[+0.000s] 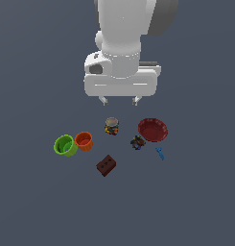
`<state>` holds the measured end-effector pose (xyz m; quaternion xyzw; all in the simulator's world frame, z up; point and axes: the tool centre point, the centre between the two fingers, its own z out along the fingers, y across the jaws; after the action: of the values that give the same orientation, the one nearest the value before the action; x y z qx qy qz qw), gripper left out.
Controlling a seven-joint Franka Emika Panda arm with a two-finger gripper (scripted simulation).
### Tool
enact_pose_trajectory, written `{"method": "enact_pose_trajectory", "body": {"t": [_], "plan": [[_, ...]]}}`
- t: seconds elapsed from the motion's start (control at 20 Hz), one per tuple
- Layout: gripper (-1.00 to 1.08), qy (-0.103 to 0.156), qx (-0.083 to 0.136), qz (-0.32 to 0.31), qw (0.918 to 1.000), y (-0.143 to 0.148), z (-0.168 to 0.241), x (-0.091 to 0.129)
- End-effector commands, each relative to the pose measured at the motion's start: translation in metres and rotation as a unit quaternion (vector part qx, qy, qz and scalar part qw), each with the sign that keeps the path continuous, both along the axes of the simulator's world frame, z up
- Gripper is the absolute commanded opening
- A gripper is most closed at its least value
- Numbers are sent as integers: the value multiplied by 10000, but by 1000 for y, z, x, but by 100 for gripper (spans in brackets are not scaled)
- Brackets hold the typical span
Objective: Pick up a designated object from a clutter of objects.
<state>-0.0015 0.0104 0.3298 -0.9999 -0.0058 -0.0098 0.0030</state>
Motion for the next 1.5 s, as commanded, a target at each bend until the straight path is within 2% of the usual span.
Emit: {"method": "enact_pose_trajectory", "body": {"t": [0.0, 0.4, 0.8, 1.15, 1.45], "plan": [[28, 0, 0, 0, 10000, 0, 0, 0], [28, -70, -13, 2, 10000, -11, 3, 5], [28, 64, -168, 149, 9997, 4, -12, 3], [28, 363, -581, 553, 9961, 42, -49, -3], [28, 674, -1171, 1167, 9839, 95, -100, -20]]}}
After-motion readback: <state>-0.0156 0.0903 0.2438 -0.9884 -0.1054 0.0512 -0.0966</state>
